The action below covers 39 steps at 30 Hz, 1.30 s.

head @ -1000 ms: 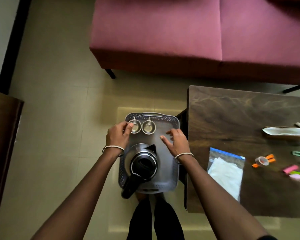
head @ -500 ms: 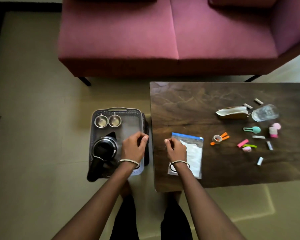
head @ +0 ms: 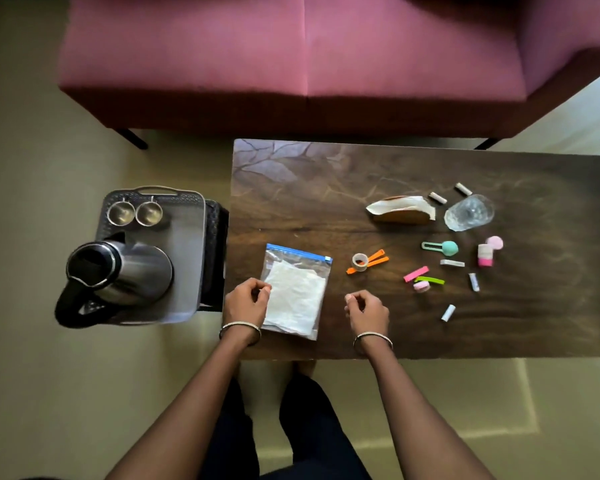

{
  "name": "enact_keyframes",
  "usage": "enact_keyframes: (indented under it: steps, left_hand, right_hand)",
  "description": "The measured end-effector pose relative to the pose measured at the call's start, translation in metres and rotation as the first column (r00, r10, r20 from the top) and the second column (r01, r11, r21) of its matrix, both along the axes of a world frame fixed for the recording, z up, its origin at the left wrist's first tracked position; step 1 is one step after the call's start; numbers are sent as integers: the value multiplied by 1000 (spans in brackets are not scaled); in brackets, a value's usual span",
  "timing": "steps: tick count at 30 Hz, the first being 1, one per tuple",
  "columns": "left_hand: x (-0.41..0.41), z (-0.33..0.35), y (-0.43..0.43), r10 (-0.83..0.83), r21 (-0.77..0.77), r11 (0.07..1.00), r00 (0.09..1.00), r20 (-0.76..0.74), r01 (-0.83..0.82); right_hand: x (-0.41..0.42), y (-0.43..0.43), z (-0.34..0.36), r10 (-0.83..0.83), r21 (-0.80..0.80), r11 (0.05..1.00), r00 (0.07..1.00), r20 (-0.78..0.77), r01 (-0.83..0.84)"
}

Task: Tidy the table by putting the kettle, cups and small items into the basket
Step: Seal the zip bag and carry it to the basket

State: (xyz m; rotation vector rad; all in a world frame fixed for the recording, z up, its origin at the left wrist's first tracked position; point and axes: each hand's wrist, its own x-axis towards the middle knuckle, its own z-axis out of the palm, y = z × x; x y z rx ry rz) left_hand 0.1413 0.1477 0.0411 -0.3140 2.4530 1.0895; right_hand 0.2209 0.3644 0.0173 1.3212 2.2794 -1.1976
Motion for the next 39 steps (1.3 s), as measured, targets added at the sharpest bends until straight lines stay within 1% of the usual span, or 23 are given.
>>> enact_keyframes:
  steps: [4, 9, 12, 15, 17, 19, 21, 23, 25, 27, 29, 31, 32, 34, 37, 39]
  left_hand:
    - [8, -10, 32, 2, -37, 999, 1000, 15, -2]
    - [2, -47, 58, -129, -90, 987, 991, 43, 132]
    - [-2, -74, 68, -196, -110, 974, 980, 44, 200]
    - [-4, -96, 73, -218, -140, 964, 973, 80, 228]
    - [-4, -111, 74, -236, -186, 951, 968, 80, 247]
    - [-5, -120, 72, -257, -235, 936, 965, 50, 262]
    - [-6, -124, 70, -274, -243, 930, 961, 34, 274]
    - [-9, -124, 67, -286, -219, 932, 958, 38, 287]
    - [-14, -119, 65, -276, -156, 948, 960, 35, 278]
    - [-19, -107, 63, -214, -62, 975, 977, 2, 213]
    - [-24, -87, 62, -149, 1, 989, 985, -89, 150]
    - [-30, -60, 58, -124, 42, 990, 970, -210, 136]
    - [-32, -43, 56, -138, 56, 986, 956, -260, 158]
    - [-37, -6, 53, -218, 56, 967, 919, -329, 249]
    - [-41, 51, 53, -354, 3, 923, 854, -380, 384]
    - [-41, 86, 55, -416, -33, 895, 807, -418, 444]
  right_hand:
    - [-5, 19, -14, -22, -34, 999, 999, 27, 23]
    - [-25, 23, -50, -85, -112, 989, 992, 92, 95]
    - [-42, 16, -74, -137, -130, 981, 987, 79, 146]
    - [-58, 5, -93, -193, -138, 970, 979, 68, 201]
    - [-68, -1, -108, -258, -132, 956, 964, 57, 263]
    - [-77, -7, -118, -329, -138, 933, 943, 50, 333]
    - [-84, -14, -123, -386, -172, 904, 921, 63, 391]
    - [-86, -18, -123, -404, -220, 885, 912, 72, 410]
    - [-86, -21, -117, -371, -261, 891, 927, 56, 372]
    - [-82, -21, -101, -304, -282, 914, 953, -4, 290]
    - [-77, -19, -77, -202, -283, 944, 976, -87, 170]
    - [-71, -16, -50, -93, -282, 958, 982, -162, 44]
    - [-69, -14, -34, -47, -283, 959, 979, -196, -11]
    - [-63, -11, 3, 26, -275, 956, 961, -274, -104]
    - [-57, -8, 59, 106, -242, 948, 921, -375, -208]
    - [-53, -5, 96, 166, -185, 946, 888, -429, -267]
